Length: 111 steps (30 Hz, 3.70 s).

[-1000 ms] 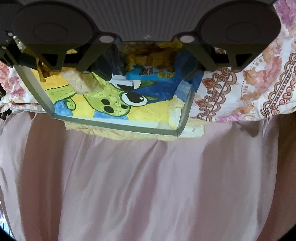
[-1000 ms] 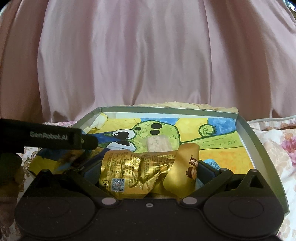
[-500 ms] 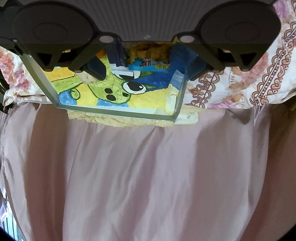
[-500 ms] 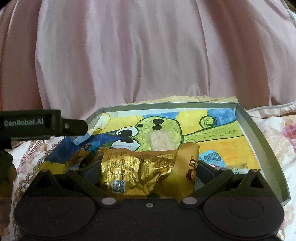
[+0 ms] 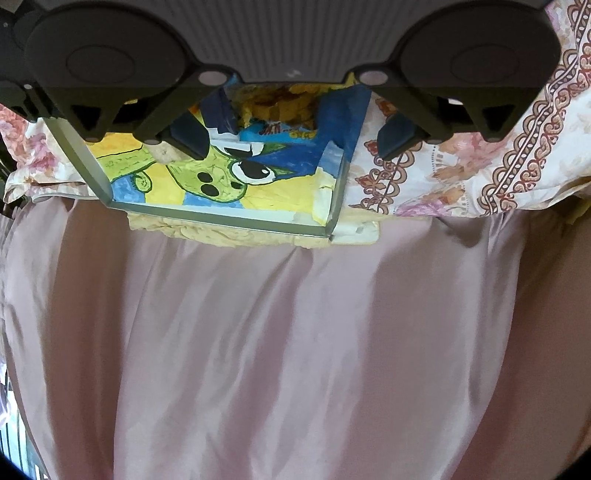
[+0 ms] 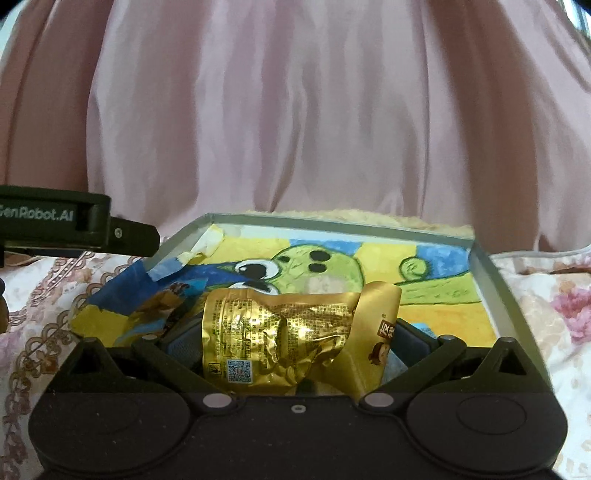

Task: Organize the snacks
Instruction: 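Open both tools to release the packets into the tray, then move both open tools back over the remaining snacks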

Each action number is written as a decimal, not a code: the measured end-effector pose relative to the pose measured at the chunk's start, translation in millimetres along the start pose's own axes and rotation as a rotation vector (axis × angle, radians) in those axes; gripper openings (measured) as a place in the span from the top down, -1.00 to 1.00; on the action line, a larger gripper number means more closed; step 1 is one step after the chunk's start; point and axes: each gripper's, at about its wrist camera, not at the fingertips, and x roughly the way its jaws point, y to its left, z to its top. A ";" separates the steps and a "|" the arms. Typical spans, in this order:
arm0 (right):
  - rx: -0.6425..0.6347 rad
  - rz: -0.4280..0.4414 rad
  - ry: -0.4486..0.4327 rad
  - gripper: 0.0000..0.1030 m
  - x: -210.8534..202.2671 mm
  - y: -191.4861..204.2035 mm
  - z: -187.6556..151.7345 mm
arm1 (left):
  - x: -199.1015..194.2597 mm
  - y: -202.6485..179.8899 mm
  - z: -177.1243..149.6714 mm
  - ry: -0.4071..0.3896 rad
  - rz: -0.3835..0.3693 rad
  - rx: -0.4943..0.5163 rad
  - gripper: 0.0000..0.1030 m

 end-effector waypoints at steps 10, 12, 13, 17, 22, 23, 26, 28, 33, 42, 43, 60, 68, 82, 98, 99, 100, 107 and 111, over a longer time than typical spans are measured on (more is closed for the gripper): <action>0.222 0.170 0.092 -0.99 7.2 -28.0 14.0 | -11.3 11.6 -1.8 -0.007 0.016 -0.010 -0.94; 0.234 0.155 0.072 -0.99 2.9 -29.0 14.7 | -13.9 14.3 -2.6 -0.010 0.022 -0.007 -0.94; 0.202 0.134 0.049 -0.99 -1.6 -25.4 14.4 | -15.1 15.6 -3.0 -0.010 0.024 -0.009 -0.94; 0.068 0.045 -0.023 -0.99 -14.3 -7.6 14.1 | -19.5 19.3 -4.2 -0.010 0.029 -0.017 -0.94; -0.110 -0.112 -0.143 -0.99 -29.1 13.0 7.9 | -27.5 20.8 -5.9 -0.019 0.036 -0.003 -0.94; -0.139 -0.133 -0.155 -0.99 -31.9 16.9 6.5 | -29.1 21.1 -6.3 -0.020 0.039 -0.001 -0.94; -0.181 -0.169 -0.198 -0.99 -38.4 23.5 2.1 | -34.1 21.8 -7.8 -0.020 0.045 -0.003 -0.94; -0.184 -0.188 -0.207 -0.99 -41.2 27.4 1.1 | -38.0 21.9 -8.9 -0.023 0.049 0.001 -0.94; -0.118 -0.211 -0.194 -0.99 -43.7 26.7 3.6 | -48.1 20.8 -10.6 -0.031 0.055 0.018 -0.94; -0.249 -0.194 0.039 -0.99 -17.8 33.6 -1.3 | -53.9 19.4 -10.8 -0.035 0.058 0.031 -0.94; -0.187 -0.144 0.081 -0.99 -16.3 26.9 1.5 | -53.5 19.3 -11.1 -0.034 0.058 0.033 -0.94; -0.186 -0.081 0.113 -0.99 -42.0 11.7 -29.7 | -59.2 23.1 -19.7 -0.019 0.047 0.009 -0.94; -0.093 -0.060 0.006 -0.99 -88.1 6.6 -26.7 | -74.6 20.4 -30.9 -0.020 0.040 -0.024 -0.96; -0.030 -0.049 -0.172 -0.99 -196.1 16.6 -39.9 | -146.5 4.7 -73.2 -0.032 0.070 -0.005 -0.99; 0.014 -0.070 -0.053 -0.99 -259.4 46.7 -109.8 | -212.2 -0.6 -142.6 0.056 0.103 0.078 -0.99; 0.015 -0.070 -0.042 -0.99 -261.1 47.9 -113.7 | -213.6 -0.2 -146.1 0.064 0.104 0.080 -0.99; 0.014 -0.069 -0.031 -0.99 -262.5 48.8 -117.8 | -215.0 -0.1 -150.0 0.071 0.105 0.084 -0.99; 0.034 -0.074 0.023 -0.99 -264.1 47.6 -136.5 | -216.6 -0.6 -171.7 0.124 0.118 0.108 -0.99; 0.046 -0.076 0.049 -0.99 -257.5 44.2 -141.0 | -211.7 -2.6 -177.9 0.154 0.122 0.120 -0.99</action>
